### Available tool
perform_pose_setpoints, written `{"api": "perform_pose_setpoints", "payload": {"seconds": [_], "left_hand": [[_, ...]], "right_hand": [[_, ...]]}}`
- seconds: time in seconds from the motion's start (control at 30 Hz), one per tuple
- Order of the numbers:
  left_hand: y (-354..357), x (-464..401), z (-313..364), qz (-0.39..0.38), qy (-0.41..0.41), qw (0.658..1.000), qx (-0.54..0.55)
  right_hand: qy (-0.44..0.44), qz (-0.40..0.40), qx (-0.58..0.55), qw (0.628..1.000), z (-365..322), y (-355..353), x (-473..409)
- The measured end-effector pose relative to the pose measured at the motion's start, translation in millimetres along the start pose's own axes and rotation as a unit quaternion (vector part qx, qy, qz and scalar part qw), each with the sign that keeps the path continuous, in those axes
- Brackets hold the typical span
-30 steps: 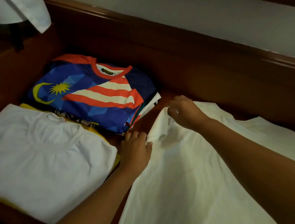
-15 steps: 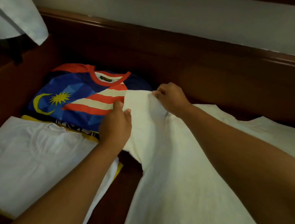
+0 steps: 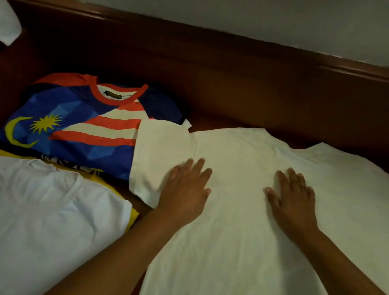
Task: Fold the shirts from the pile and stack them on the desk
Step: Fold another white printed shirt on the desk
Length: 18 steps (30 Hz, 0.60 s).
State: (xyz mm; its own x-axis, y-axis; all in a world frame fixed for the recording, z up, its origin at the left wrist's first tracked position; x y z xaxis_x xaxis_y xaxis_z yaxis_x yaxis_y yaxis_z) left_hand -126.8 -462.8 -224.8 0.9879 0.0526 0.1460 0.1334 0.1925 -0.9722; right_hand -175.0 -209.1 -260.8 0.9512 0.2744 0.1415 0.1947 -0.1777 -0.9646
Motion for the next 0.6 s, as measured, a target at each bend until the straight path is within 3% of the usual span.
{"api": "perform_pose_setpoints", "payload": {"seconds": [0.17,0.33,0.43,0.6], "left_hand": [[6.0,-21.2,-15.7,-0.021,-0.142,0.988,-0.051],[-3.8,-38.2,36.2,0.017,-0.079,0.996,-0.048],[4.9,-62.2,65.8,0.019,-0.035,0.998,-0.039],[33.5,-95.4,74.0,-0.006,-0.010,0.999,-0.041]], "right_hand": [[-0.006,-0.014,-0.080,0.997,6.2,-18.8,-10.0],[0.053,0.076,-0.036,0.995,74.7,-56.5,7.1],[0.094,0.051,0.005,0.994,123.8,-61.8,4.3],[0.062,-0.020,0.089,0.994,147.9,-53.5,-20.8]]}}
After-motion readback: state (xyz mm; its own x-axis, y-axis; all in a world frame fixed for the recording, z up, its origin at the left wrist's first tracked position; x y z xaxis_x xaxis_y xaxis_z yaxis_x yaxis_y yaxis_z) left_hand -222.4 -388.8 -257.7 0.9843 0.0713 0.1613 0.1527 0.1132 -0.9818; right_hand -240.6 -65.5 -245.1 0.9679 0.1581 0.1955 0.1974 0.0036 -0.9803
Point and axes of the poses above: each hand's wrist, its own x-axis away from the middle knuckle, its own y-axis out of the palm, z = x × y, the point moved 6 cm from there along -x, towards the middle knuckle, and after that the axes turned 10 degrees about -y, right-handed, at the moved point
